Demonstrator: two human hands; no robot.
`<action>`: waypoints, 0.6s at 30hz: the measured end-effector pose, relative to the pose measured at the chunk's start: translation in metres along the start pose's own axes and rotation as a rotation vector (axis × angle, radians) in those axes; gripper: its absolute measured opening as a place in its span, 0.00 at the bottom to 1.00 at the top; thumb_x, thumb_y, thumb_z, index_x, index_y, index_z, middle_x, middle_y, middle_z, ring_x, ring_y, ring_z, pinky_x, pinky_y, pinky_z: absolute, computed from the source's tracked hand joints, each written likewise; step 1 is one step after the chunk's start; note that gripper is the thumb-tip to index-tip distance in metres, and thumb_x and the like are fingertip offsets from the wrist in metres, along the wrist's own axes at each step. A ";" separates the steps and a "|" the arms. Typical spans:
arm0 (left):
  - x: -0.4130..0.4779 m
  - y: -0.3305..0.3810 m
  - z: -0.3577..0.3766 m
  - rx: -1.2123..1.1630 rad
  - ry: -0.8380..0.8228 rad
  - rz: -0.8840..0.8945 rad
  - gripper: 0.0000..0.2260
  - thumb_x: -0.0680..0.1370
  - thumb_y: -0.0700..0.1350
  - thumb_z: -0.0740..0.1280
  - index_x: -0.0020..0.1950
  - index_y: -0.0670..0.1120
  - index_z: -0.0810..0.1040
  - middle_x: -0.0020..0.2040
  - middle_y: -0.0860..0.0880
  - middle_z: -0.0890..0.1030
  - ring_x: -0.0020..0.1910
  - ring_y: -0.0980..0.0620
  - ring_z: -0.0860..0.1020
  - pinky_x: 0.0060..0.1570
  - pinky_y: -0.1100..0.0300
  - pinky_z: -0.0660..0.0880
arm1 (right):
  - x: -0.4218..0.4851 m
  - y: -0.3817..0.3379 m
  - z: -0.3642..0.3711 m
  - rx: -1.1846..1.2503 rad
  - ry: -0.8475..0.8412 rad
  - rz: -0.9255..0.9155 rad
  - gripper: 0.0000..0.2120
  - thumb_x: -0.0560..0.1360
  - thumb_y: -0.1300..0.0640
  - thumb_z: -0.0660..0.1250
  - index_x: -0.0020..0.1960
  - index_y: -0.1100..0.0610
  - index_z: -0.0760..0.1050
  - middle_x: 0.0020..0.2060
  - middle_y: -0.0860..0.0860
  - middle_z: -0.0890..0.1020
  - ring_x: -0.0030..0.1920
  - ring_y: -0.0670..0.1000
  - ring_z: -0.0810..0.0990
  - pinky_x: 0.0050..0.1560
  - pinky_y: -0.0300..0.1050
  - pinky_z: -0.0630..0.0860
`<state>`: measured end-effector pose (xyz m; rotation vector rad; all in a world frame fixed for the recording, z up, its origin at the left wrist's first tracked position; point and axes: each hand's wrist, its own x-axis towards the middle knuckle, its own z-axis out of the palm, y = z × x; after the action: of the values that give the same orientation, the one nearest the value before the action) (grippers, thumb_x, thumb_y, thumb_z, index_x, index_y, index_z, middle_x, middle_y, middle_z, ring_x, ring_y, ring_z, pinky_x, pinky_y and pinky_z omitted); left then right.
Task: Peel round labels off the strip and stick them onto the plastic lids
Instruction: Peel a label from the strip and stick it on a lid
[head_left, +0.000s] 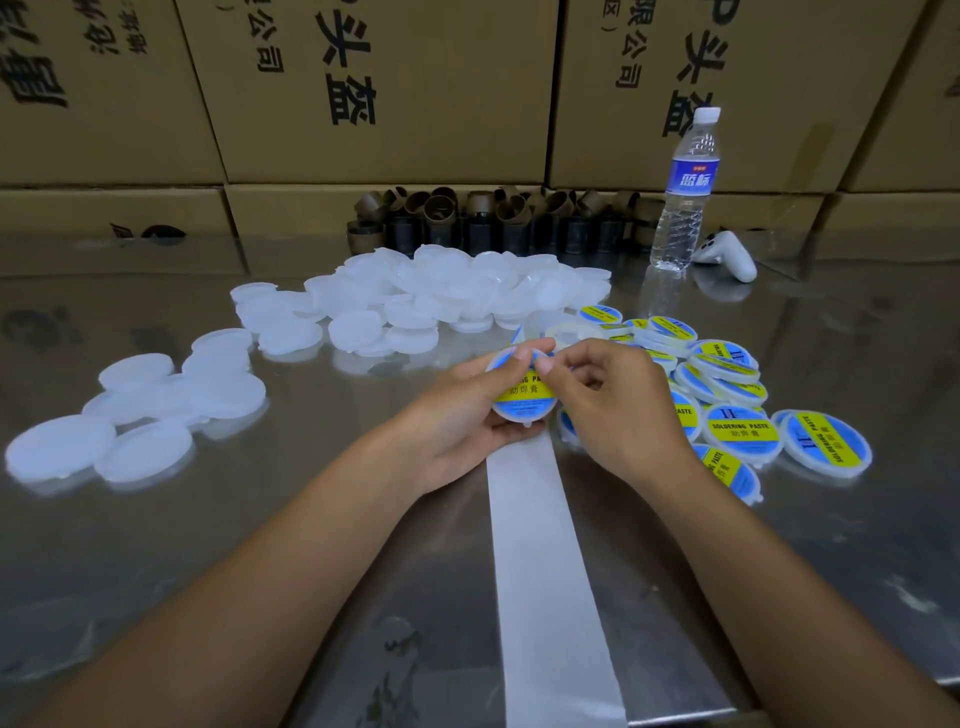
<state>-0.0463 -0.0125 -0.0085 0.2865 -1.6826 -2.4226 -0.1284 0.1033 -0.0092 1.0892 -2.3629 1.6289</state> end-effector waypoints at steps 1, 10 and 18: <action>0.000 0.000 0.000 0.007 0.005 0.006 0.09 0.80 0.45 0.62 0.57 0.47 0.79 0.53 0.48 0.83 0.48 0.53 0.82 0.53 0.60 0.78 | 0.000 0.000 0.000 -0.002 0.004 0.004 0.07 0.75 0.52 0.68 0.39 0.51 0.77 0.28 0.49 0.79 0.27 0.42 0.73 0.30 0.32 0.67; -0.002 -0.003 0.002 0.175 0.092 0.148 0.06 0.77 0.41 0.67 0.52 0.44 0.81 0.45 0.46 0.85 0.44 0.53 0.83 0.47 0.61 0.81 | 0.000 -0.002 -0.001 0.008 0.050 0.043 0.13 0.77 0.50 0.65 0.39 0.58 0.77 0.30 0.55 0.80 0.30 0.47 0.72 0.32 0.39 0.67; -0.004 0.001 0.005 0.205 0.169 0.219 0.11 0.81 0.45 0.62 0.54 0.39 0.80 0.47 0.42 0.84 0.42 0.51 0.83 0.43 0.64 0.79 | 0.000 -0.006 -0.001 0.092 0.114 0.039 0.12 0.77 0.51 0.64 0.40 0.57 0.75 0.30 0.57 0.80 0.33 0.54 0.77 0.38 0.46 0.73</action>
<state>-0.0439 -0.0078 -0.0062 0.3071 -1.7845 -2.0164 -0.1252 0.1036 -0.0039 0.9428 -2.2722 1.7785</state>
